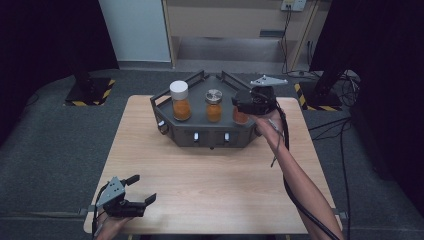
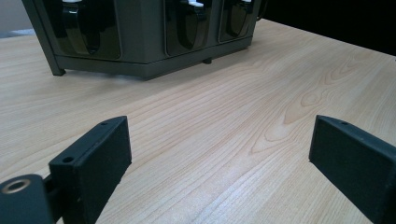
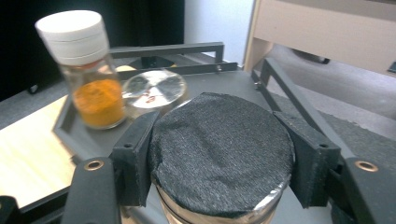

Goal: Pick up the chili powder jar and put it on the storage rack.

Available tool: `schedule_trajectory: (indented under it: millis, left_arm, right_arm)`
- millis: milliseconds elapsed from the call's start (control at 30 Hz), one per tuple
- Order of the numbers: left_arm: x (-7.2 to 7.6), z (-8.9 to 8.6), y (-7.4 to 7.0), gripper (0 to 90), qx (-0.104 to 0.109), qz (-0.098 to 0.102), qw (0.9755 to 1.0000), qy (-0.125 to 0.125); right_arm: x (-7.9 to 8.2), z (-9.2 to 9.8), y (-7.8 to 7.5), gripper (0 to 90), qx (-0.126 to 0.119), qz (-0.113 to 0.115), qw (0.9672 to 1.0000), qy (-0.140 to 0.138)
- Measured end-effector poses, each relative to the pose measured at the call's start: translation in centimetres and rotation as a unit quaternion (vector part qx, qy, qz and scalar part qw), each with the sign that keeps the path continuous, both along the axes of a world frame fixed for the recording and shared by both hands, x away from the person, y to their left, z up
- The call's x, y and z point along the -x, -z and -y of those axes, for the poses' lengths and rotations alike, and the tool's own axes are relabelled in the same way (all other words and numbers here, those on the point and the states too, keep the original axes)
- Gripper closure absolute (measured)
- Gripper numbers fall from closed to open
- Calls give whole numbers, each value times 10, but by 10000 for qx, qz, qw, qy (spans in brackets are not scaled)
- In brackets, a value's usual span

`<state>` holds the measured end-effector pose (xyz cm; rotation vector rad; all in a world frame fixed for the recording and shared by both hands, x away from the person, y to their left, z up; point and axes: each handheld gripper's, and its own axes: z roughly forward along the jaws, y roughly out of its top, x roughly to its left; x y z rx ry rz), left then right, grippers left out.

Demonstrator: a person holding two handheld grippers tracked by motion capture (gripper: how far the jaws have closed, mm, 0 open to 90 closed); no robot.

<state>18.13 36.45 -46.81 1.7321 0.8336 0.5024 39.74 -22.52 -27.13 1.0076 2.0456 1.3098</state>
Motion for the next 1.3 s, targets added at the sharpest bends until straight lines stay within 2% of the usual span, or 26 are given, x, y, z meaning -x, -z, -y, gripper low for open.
schedule_trajectory:
  millis: [467,800,1300]
  left_arm:
    - [0,0,0,47,-4,-16,10000,-8]
    - [0,-1,0,48,10,-22,10000,-12]
    - [0,-1,1,48,6,-21,10000,-19]
  right_arm:
    - [-21,-9,11,348,18,24,9993,379]
    - [-30,-10,23,348,51,-25,9991,426]
    - [-32,-9,32,348,45,-93,9990,443]
